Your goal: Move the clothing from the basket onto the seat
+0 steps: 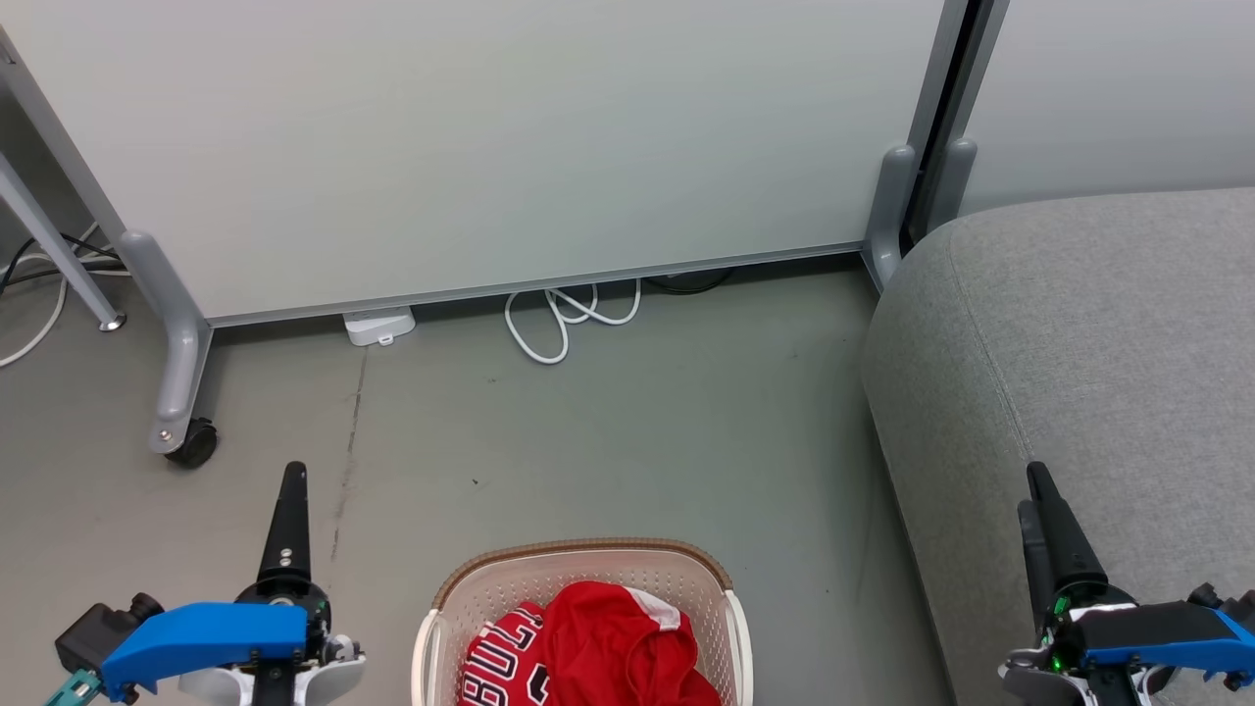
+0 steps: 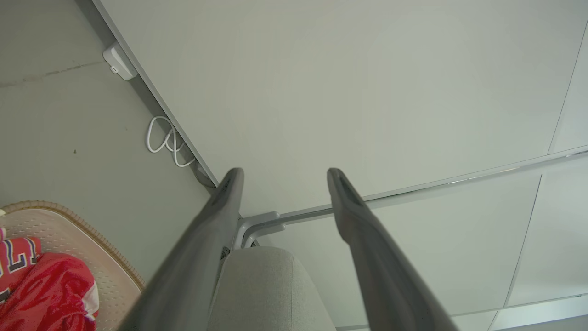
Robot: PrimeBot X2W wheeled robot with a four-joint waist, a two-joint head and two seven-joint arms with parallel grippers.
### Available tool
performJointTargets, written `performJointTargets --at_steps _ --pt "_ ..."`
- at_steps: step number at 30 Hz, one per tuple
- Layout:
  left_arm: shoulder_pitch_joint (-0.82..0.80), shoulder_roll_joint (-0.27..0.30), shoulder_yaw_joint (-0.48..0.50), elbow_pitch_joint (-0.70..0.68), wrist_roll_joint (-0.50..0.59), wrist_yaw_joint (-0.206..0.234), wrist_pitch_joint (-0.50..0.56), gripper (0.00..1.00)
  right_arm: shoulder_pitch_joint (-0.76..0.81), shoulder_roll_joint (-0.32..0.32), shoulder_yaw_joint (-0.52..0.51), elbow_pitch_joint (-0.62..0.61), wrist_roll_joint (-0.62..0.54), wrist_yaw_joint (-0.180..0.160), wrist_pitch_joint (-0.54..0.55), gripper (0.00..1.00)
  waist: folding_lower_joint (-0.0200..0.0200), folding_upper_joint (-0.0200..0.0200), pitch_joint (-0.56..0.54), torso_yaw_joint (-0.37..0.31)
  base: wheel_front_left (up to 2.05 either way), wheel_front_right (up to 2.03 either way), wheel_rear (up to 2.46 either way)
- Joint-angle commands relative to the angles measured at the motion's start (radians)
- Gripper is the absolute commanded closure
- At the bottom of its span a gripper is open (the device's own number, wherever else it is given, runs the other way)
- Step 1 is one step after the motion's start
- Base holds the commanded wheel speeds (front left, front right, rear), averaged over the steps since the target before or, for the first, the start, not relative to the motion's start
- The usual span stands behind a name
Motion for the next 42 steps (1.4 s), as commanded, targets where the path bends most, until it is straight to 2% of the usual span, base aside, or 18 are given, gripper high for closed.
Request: performJointTargets --at_steps 1,20,42 --pt "-0.03 0.008 -0.011 -0.027 0.045 0.009 -0.011 0.0 -0.028 -0.005 0.006 -0.024 -0.038 0.002 -0.011 0.0 0.0 -0.0001 0.001 0.001 0.0 0.0 0.0" --pt "-0.049 0.01 -0.107 -0.051 0.46 0.09 -0.084 0.0 -0.04 -0.006 0.066 -0.061 -0.439 0.002 -0.084 0.0 0.0 -0.0001 0.015 0.008 0.0 0.0 0.0" --pt "-0.08 0.027 -0.197 -0.044 0.752 0.152 -0.15 0.0 -0.057 -0.008 0.099 -0.07 -0.751 0.003 -0.15 0.0 0.0 -0.0001 0.036 0.016 0.0 0.0 0.0"
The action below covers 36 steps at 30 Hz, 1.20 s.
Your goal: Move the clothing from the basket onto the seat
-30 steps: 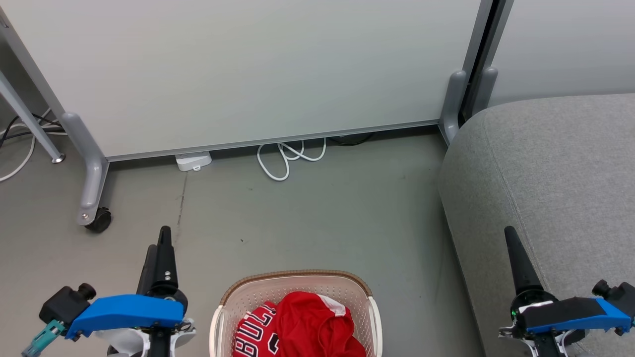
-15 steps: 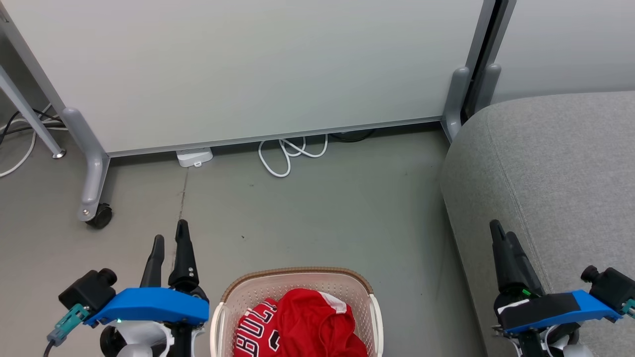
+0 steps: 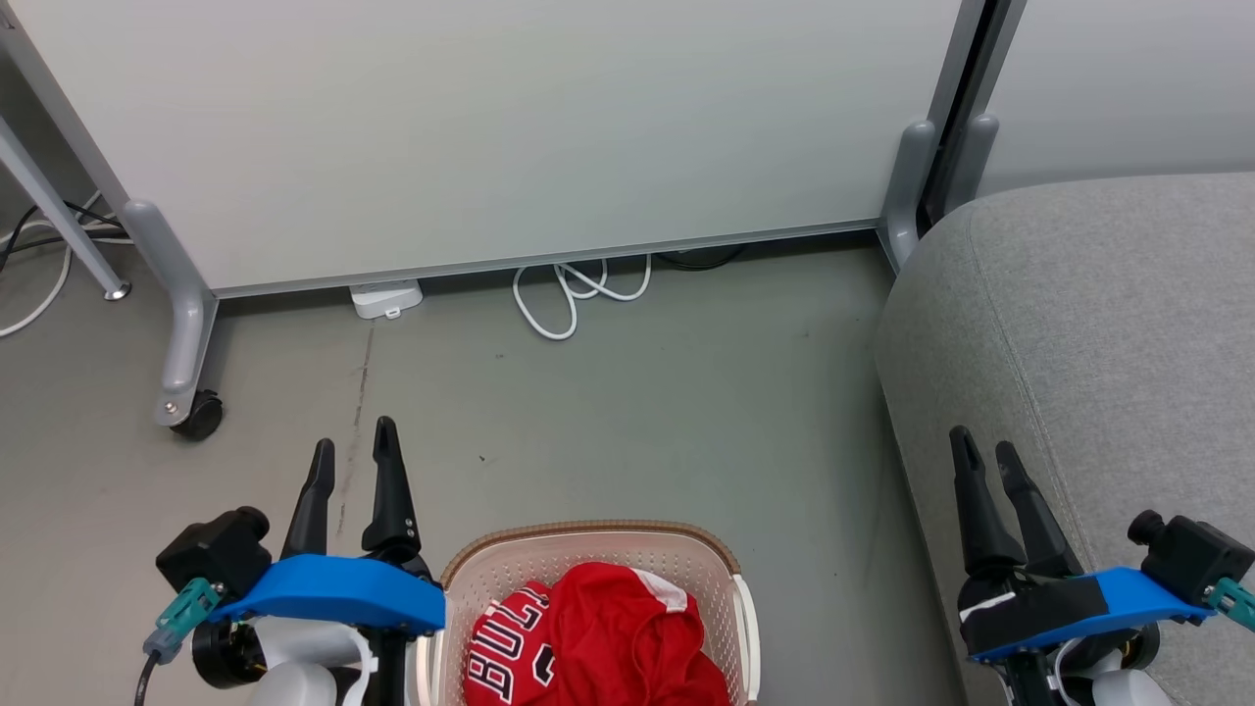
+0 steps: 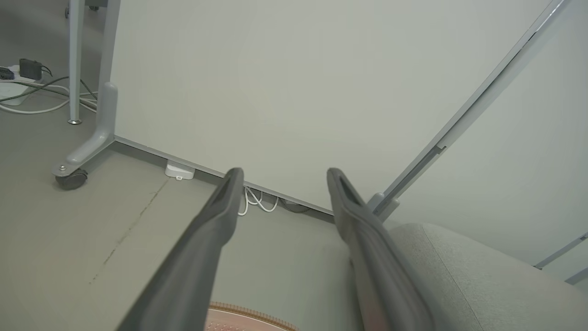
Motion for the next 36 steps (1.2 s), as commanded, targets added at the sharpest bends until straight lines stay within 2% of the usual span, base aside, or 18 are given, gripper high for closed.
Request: performJointTargets --at_steps 1,20,36 --pt "-0.03 0.008 -0.005 -0.011 0.024 0.004 -0.009 0.0 -0.025 -0.007 0.003 -0.014 -0.023 0.003 -0.008 0.0 0.0 0.0 0.001 0.0 0.0 0.0 0.0" --pt "-0.049 0.026 -0.076 -0.002 0.229 0.054 -0.059 0.0 -0.035 -0.007 0.029 -0.012 -0.226 0.003 -0.058 0.0 0.0 0.0 0.016 0.004 0.0 0.0 0.0" --pt "-0.06 0.04 -0.122 -0.003 0.367 0.067 -0.095 0.0 -0.034 -0.008 0.047 -0.015 -0.372 0.003 -0.094 0.0 0.0 0.0 0.024 0.009 0.0 0.0 0.0"
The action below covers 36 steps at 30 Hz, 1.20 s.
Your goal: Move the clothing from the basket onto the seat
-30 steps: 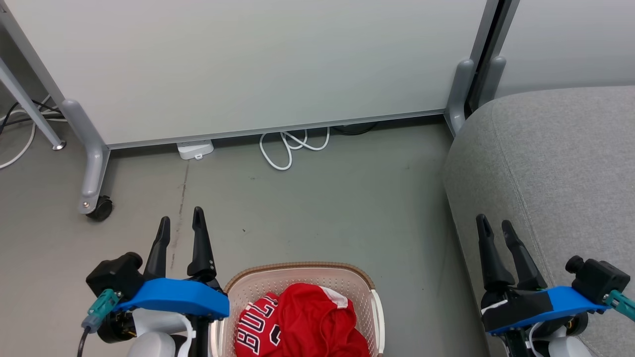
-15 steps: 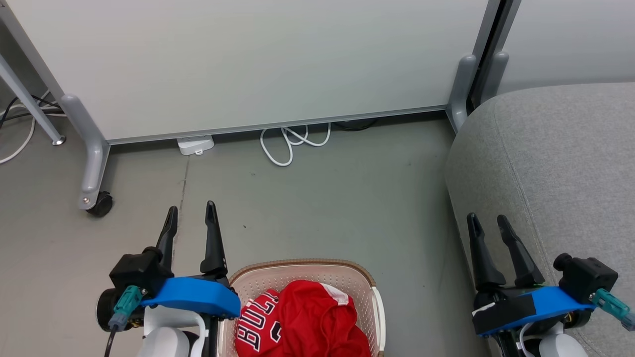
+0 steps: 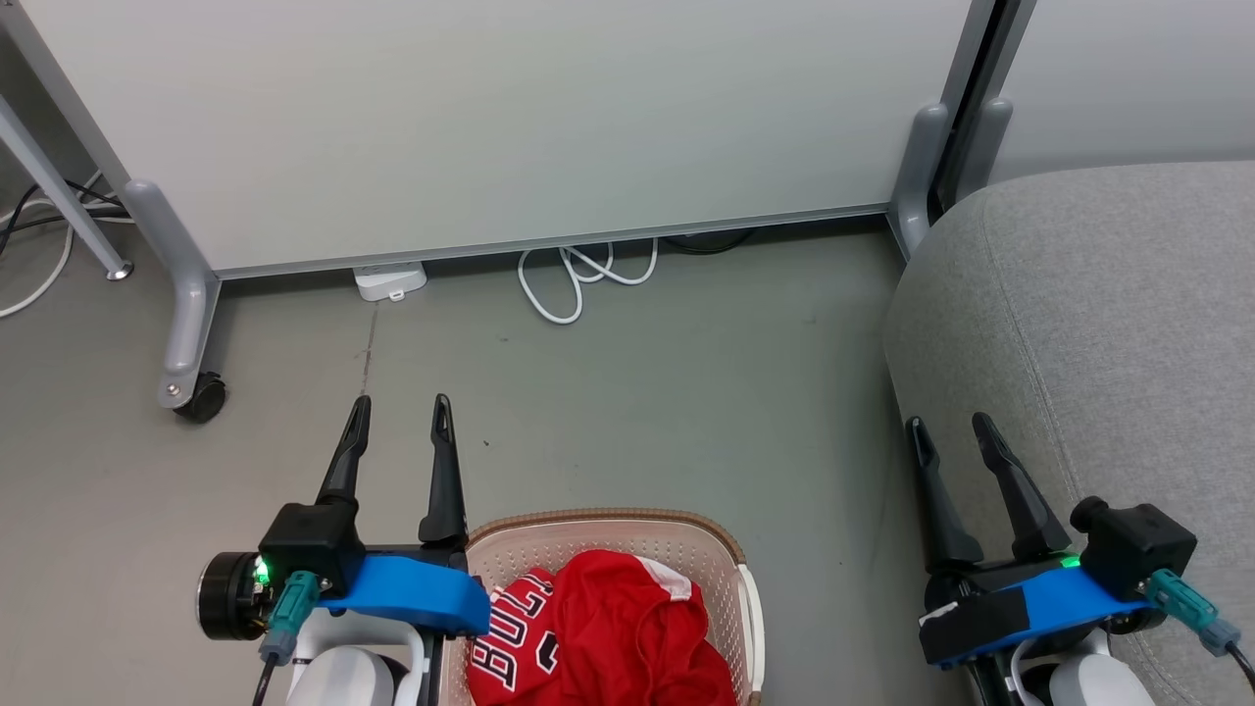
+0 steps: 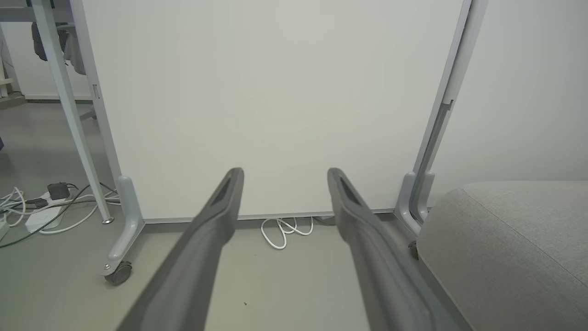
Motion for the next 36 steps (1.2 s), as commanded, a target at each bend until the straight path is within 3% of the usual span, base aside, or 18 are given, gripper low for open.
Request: performJointTargets --at_steps 1,29,36 --pt "-0.022 0.008 -0.007 -0.007 0.022 0.005 -0.01 0.0 -0.012 -0.006 0.004 -0.008 -0.025 0.002 -0.009 0.0 0.0 0.0 0.0 0.0 0.0 0.0 0.0" --pt "-0.02 0.003 -0.043 -0.009 0.232 0.029 -0.06 0.0 -0.012 -0.007 0.035 -0.019 -0.225 0.003 -0.061 0.0 0.0 0.0 0.018 0.008 0.0 0.0 0.0" --pt "-0.012 -0.005 -0.034 -0.001 0.219 0.019 -0.06 0.0 -0.008 -0.006 0.035 -0.015 -0.223 0.003 -0.06 0.0 0.0 0.0 0.017 0.009 0.0 0.0 0.0"
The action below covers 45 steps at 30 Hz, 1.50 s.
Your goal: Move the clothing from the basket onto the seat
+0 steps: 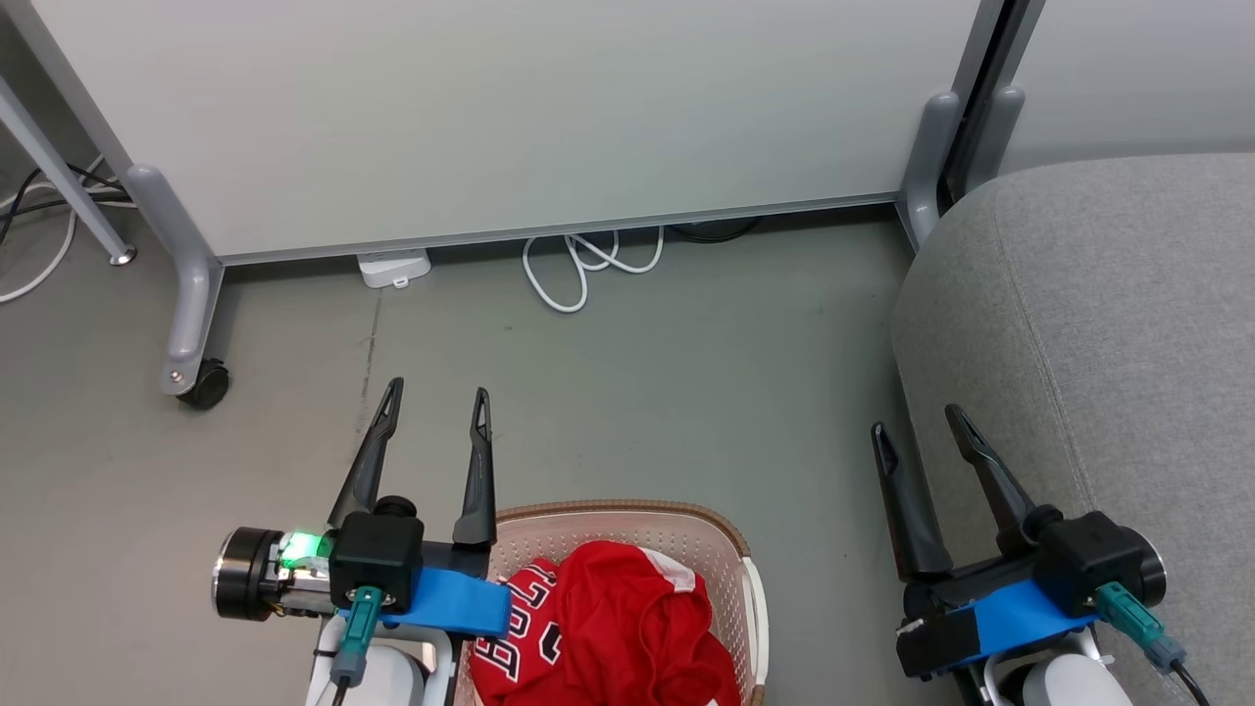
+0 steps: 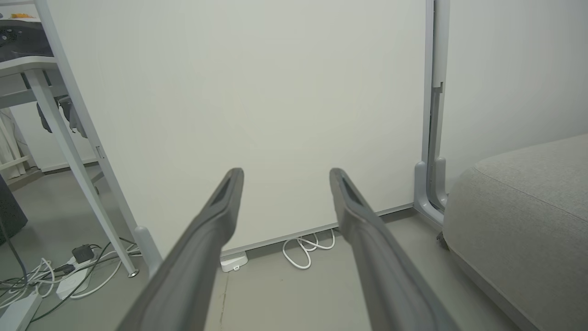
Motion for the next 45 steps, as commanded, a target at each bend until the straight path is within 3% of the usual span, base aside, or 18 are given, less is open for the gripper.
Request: performJointTargets --at_steps 1,18,26,36,45 --pt "0.002 0.0 0.005 0.0 -0.001 -0.002 -0.005 0.0 -0.006 -0.005 0.001 0.0 -0.001 0.003 -0.006 0.0 0.0 0.0 0.0 0.0 0.0 0.0 0.0" --pt "-0.012 -0.022 0.043 0.022 -0.019 -0.043 -0.005 0.0 -0.022 -0.005 -0.002 0.0 0.002 0.003 -0.005 0.0 0.0 0.0 0.022 -0.004 0.0 0.0 0.0" --pt "-0.092 -0.028 0.045 0.084 -0.022 -0.088 -0.005 0.0 -0.075 -0.005 -0.011 -0.024 -0.011 0.002 -0.005 0.0 0.0 0.0 0.116 -0.026 0.0 0.0 0.0" --pt "-0.313 -0.003 0.012 0.38 -0.001 -0.192 -0.004 0.0 -0.219 -0.015 -0.005 -0.065 -0.027 0.002 -0.005 0.0 0.0 0.0 0.343 -0.096 0.0 0.0 0.0" --pt "-0.508 0.014 -0.068 0.679 0.025 -0.234 -0.004 0.0 -0.315 -0.019 -0.014 -0.095 -0.02 0.002 -0.005 0.0 0.0 0.0 0.528 -0.144 0.0 0.0 0.0"
